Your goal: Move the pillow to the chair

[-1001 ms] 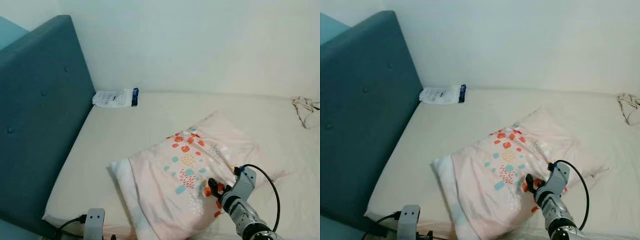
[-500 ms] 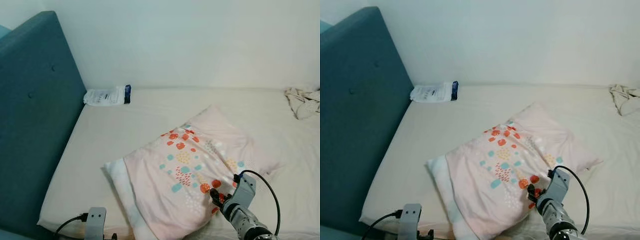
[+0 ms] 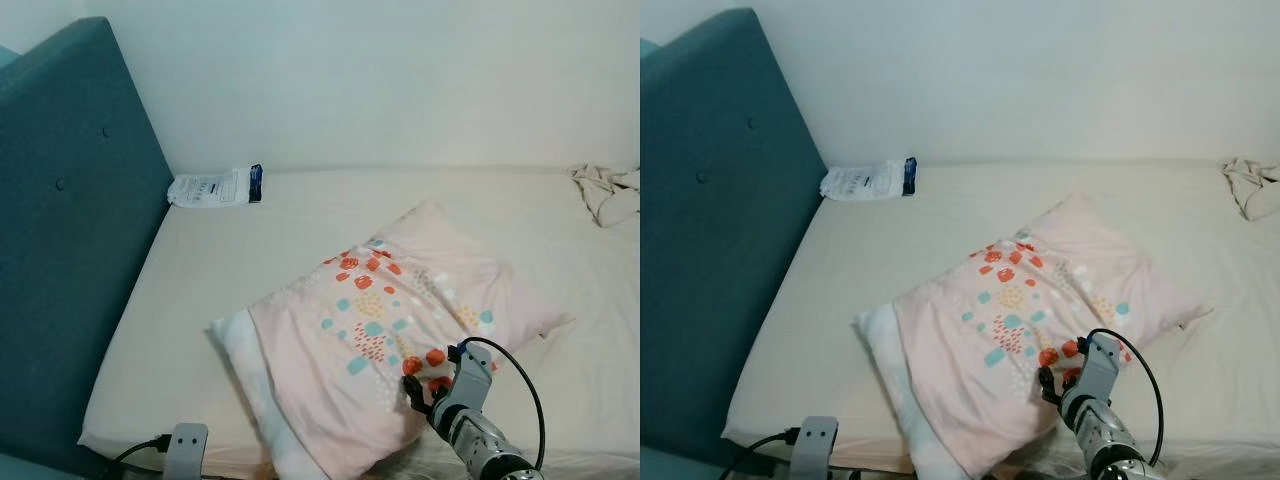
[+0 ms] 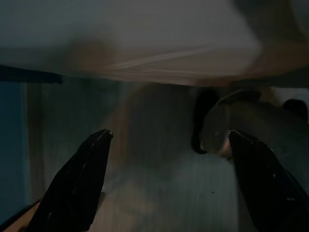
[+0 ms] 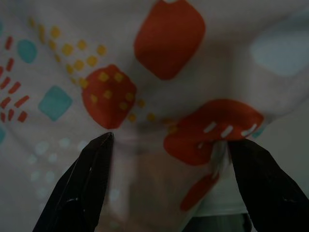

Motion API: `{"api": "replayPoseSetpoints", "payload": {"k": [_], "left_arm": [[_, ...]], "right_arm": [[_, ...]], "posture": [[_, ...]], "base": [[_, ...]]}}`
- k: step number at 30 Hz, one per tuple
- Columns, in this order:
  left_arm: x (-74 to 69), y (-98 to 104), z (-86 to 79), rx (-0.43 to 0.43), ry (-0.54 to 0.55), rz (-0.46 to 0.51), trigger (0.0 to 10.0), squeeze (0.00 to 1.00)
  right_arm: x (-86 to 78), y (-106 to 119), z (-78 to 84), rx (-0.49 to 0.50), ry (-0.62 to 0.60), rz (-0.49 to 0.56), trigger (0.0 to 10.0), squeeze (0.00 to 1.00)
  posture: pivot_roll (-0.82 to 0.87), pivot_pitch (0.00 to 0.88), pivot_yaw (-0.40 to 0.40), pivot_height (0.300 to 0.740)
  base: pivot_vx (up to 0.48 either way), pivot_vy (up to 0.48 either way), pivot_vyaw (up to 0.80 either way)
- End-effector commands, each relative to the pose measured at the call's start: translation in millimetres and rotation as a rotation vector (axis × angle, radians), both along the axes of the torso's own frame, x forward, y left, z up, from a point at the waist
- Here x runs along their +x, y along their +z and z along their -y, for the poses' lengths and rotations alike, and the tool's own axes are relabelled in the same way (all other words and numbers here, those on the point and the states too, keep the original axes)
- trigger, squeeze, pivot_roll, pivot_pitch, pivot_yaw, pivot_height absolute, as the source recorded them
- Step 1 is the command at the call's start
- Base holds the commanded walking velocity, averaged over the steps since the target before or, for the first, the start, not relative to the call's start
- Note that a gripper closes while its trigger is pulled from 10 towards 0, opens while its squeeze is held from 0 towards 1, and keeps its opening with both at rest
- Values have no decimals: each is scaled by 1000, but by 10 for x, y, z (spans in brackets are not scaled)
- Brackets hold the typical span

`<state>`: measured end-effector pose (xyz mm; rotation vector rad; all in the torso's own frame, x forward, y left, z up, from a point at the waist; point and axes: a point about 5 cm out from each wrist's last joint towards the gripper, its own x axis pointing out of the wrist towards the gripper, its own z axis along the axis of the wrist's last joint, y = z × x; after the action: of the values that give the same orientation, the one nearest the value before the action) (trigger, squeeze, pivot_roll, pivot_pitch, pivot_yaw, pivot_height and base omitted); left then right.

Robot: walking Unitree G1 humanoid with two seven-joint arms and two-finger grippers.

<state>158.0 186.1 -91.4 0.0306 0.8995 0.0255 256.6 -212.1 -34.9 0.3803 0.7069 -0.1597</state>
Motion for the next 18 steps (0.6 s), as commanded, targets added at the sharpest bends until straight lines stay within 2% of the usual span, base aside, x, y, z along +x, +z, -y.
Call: {"api": "replayPoseSetpoints", "payload": {"k": [1,6,10,14,18], "left_arm": [[-77,-23,-47,13,-5,-18,10000,0],[-95,-20,-96,21,1,-12,10000,0],[-87,-12,-116,23,5,-6,10000,0],[-15,20,-126,25,2,19,10000,0],[10,32,-122,25,-5,29,10000,0]], "right_arm": [[-84,-69,-5,22,-26,-45,10000,0],[-104,-73,32,46,-74,-28,10000,0],[-99,-63,42,50,-78,-8,10000,0],[-131,-82,72,-65,-12,-44,10000,0],[-144,-85,88,-70,-21,-33,10000,0]], "posture": [[-82,182,42,651],[-74,198,50,631],[-74,203,51,631],[-77,217,51,631],[-75,227,50,631]], "base": [[0,0,0],[0,0,0],[0,0,0],[0,0,0],[0,0,0]]}}
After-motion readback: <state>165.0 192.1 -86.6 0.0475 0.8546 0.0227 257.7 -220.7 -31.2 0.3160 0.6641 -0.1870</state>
